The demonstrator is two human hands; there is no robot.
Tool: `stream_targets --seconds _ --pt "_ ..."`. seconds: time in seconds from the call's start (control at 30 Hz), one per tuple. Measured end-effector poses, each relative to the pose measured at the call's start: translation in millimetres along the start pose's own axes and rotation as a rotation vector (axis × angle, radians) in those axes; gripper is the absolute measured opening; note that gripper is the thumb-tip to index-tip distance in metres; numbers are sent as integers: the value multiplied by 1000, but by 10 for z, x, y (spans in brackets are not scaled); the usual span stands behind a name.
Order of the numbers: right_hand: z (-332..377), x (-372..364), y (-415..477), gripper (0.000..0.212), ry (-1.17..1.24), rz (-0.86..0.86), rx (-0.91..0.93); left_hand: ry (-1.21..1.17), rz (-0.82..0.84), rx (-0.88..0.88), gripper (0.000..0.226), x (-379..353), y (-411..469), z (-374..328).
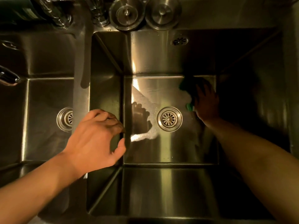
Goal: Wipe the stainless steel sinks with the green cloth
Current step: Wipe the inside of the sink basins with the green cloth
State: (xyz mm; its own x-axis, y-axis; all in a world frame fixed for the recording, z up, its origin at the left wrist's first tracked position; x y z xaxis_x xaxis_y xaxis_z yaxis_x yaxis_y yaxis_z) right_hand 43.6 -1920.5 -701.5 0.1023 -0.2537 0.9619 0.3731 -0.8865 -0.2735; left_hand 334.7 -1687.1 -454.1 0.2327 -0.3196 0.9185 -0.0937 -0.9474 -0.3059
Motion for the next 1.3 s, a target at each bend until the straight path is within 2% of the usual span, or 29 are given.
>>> stream_targets --seconds 0.1,0.2,0.27,0.33,0.43,0.57,0.63,0.73,0.8,0.83,0.87,0.93,1.0,1.07,1.1,1.13,1.17,1.23,1.3 --pt "-146 -103 -283 60 -13 35 -17 12 -3 3 38 12 3 -24" --pt "-68 -245 -609 72 -43 112 -31 16 -5 5 39 33 4 -34" --pt "19 -323 -847 77 -74 164 29 16 -14 -3 38 37 4 -41" --pt "112 -410 -1150 81 -105 178 164 15 -23 -13 37 35 2 -48" --pt "340 -511 -1614 85 21 127 467 10 -30 -21 38 39 2 -43" --pt "776 -642 -1805 96 -113 232 857 17 -39 -22 39 33 -3 -36" --pt "1044 -585 -1820 91 -123 256 1015 17 -35 -25 37 27 3 -29" --pt "1533 -492 -1818 71 -140 180 1164 14 -31 -25 34 28 -5 -22" --pt "1896 -391 -1703 54 -63 123 1117 14 -27 -23 32 25 -7 -18" --pt "2032 -343 -1595 50 105 119 1009 12 -27 -25 31 20 -6 -15" --pt "2090 -278 -1472 54 283 214 860 8 -28 -28 30 15 -7 -13" --pt "2186 -279 -1276 70 378 364 729 -3 -28 -27 30 9 -10 -4" --pt "2168 -283 -940 72 430 458 670 -12 -23 -26 33 5 -9 -3" --pt "2218 -109 -589 65 133 281 747 -18 -21 -25 33 6 -14 0" --pt "2210 -37 -395 63 16 160 769 -20 -20 -24 32 10 -15 1" --pt "2174 23 -203 64 -48 110 762 -19 -17 -25 32 12 -16 0" --pt "2082 94 -12 65 -44 127 710 -18 -14 -25 32 11 -14 -2" --pt "1718 234 317 59 40 58 555 -21 -6 -19 33 11 -10 0" --pt "1276 226 432 56 -2 41 515 -28 -3 -15 34 13 -4 -1"
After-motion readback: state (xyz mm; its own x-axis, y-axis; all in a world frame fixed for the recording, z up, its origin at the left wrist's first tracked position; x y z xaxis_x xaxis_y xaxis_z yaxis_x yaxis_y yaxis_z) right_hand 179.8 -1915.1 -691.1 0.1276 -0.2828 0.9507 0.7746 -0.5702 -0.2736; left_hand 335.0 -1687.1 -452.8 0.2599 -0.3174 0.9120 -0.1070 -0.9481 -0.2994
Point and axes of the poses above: each hand's wrist, its own y-axis towards the middle knuckle, its own x-axis out of the back of the hand, z = x × y, the point moved 5 cm from there along y, towards the middle knuckle, and after that the axes turned 4 degrees about -y, right-handed, at the moved point
